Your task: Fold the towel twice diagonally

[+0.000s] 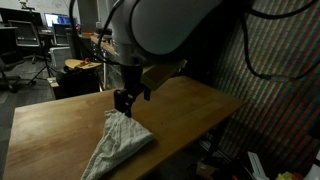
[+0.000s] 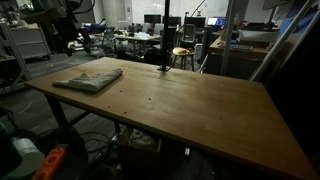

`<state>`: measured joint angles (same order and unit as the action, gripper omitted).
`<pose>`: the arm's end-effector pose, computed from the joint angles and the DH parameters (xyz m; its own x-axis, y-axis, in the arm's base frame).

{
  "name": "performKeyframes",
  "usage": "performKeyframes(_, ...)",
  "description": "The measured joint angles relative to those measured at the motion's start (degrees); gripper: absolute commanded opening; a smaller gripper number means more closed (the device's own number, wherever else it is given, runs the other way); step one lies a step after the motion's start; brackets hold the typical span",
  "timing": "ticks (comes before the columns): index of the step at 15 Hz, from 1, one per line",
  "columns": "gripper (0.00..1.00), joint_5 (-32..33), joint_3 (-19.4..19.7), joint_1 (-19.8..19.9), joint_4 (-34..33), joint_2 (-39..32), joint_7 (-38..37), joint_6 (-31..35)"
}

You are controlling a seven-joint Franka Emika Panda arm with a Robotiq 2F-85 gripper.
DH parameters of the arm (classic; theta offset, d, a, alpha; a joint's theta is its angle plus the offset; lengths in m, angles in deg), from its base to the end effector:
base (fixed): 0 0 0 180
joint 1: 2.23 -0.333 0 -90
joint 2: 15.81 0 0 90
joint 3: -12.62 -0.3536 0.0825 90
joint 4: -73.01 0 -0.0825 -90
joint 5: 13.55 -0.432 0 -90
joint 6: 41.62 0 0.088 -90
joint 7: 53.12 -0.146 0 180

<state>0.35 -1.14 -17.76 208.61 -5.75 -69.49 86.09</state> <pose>0.4554 0.2380 0.3686 0.9268 0.3674 0.0780 0.3431 -0.9127 0.2220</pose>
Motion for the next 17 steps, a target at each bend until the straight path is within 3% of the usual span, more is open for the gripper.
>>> performKeyframes(9, 1.0, -2.2, 3.0, 7.2, 9.9, 13.1, -1.6, 0.2)
performKeyframes(17, 1.0, -2.1, 2.5, 7.6, 10.4, 12.8, -1.5, 0.1)
